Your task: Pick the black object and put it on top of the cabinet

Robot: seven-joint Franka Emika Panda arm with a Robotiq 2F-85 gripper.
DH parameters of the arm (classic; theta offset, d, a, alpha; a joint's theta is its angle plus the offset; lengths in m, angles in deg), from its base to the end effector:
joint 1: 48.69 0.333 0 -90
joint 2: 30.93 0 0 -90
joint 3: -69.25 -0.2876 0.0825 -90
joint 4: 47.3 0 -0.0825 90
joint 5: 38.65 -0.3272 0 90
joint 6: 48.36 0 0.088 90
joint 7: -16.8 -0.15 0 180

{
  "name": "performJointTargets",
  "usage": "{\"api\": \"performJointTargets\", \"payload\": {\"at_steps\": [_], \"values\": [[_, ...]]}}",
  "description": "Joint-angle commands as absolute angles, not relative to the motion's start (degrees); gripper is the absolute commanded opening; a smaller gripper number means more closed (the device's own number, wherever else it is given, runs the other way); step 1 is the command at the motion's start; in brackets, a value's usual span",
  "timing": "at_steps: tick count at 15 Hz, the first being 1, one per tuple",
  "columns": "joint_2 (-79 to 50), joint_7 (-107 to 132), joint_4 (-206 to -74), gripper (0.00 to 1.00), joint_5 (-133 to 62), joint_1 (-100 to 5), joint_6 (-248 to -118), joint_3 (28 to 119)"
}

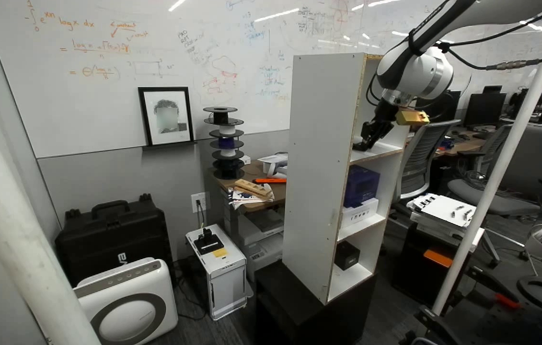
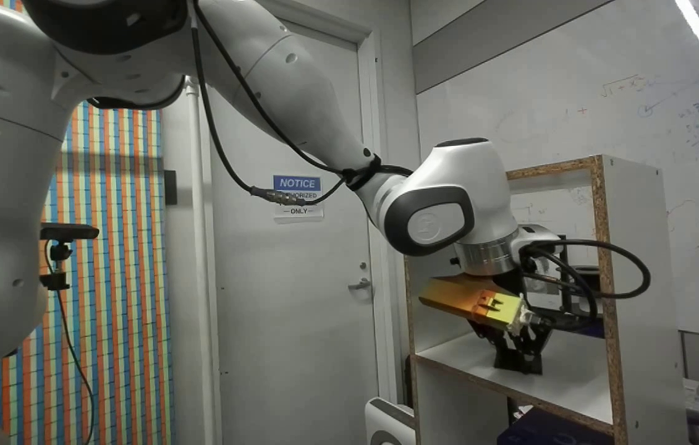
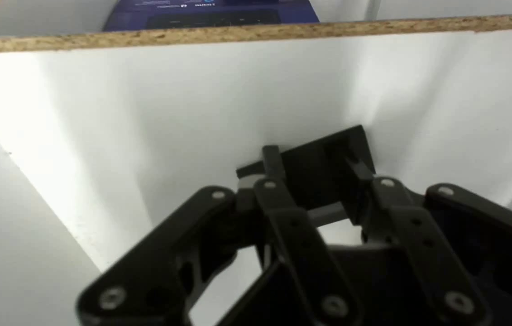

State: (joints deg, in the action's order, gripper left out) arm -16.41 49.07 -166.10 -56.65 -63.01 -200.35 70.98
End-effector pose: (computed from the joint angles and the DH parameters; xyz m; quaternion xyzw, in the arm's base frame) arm 0.5547 -0.1615 0.3122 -0.9827 -0.0155 -0.1840 0.0175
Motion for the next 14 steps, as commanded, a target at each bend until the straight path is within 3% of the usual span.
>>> {"api": "performJointTargets", "payload": {"at_steps": [1,14], "values": [[-19.88,48.91,-170.87,0.12,-58.79,-63.4,-199.6,69.51],[-53.23,21.49,-201.43,0.11,-46.07,-58.88,-197.11,73.02]]}}
